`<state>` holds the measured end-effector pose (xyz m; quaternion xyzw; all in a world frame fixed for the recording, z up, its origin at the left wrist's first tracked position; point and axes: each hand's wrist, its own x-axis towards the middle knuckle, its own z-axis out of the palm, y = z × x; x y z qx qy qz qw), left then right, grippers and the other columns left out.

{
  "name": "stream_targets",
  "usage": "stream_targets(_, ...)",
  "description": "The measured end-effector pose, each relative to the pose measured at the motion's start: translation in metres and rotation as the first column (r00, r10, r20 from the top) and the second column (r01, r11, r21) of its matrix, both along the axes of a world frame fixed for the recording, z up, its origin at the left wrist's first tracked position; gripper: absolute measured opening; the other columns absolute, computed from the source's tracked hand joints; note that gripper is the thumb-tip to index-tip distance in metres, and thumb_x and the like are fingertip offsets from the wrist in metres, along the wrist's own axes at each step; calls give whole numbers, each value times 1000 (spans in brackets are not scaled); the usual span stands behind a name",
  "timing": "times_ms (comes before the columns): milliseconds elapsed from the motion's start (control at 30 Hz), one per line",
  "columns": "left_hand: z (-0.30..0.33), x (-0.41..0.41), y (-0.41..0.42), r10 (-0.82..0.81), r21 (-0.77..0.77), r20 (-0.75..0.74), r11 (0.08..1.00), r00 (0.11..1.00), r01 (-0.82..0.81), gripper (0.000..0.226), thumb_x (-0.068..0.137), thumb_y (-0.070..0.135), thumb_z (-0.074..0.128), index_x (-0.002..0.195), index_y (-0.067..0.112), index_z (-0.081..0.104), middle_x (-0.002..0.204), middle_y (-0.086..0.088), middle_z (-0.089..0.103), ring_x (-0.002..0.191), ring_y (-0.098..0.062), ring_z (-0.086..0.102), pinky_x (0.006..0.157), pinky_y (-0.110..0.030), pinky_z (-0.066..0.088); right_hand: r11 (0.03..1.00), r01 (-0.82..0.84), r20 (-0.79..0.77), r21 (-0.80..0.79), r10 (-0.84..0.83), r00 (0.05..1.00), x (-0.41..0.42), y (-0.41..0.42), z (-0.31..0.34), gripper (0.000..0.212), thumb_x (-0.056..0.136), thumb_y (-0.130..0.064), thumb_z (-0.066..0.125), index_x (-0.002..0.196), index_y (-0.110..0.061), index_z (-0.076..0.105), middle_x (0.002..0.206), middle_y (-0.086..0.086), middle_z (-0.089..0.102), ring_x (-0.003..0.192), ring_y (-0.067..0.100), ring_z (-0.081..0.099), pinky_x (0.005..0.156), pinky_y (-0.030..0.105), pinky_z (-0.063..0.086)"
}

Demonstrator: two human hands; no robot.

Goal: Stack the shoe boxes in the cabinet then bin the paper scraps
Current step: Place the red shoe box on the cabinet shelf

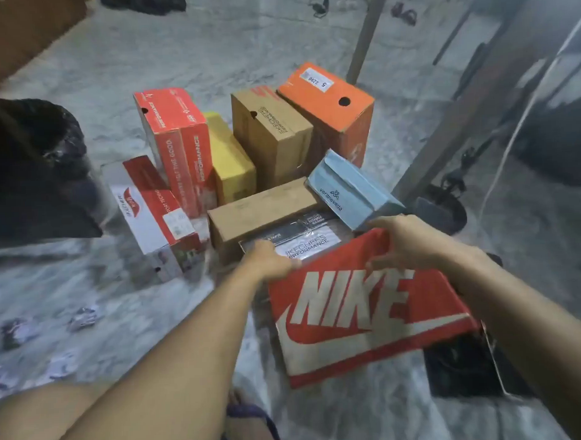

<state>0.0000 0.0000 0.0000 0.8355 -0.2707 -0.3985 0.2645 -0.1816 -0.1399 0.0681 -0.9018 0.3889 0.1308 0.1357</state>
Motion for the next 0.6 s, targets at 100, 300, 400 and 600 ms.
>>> stream_targets(100,-31,-30,7,167,74,-144,985,975,-158,33,83,22,69,106,1,59,122,-13,60,106,-27,60,81,-28,46,998,8,116,-64,0,993,-23,2,-5,73,69,-36,84,135,-20,55,134,3,57,125,22,50,100,30,39)
stream_targets(300,-79,-60,22,375,197,-293,924,879,-328,46,81,13,61,125,0,55,124,-11,61,110,-29,58,90,-31,47,980,151,80,-129,-141,987,-63,11,-21,88,72,-48,78,147,-22,38,154,4,33,136,26,37,107,43,38)
stream_targets(400,-79,-67,26,394,227,-366,916,843,-330,41,90,7,56,131,4,51,132,-11,55,112,-27,53,81,-30,39,980,182,4,-81,-182,983,-77,13,-26,99,72,-52,78,151,-27,25,157,4,26,134,31,41,106,46,40)
stream_targets(600,-79,-89,32,359,273,-474,928,804,-253,36,93,3,51,127,14,47,120,-3,48,120,-28,46,86,-34,39,964,265,53,-20,-264,963,-90,18,-35,115,70,-54,78,152,-40,-1,152,10,35,131,37,45,102,47,40)
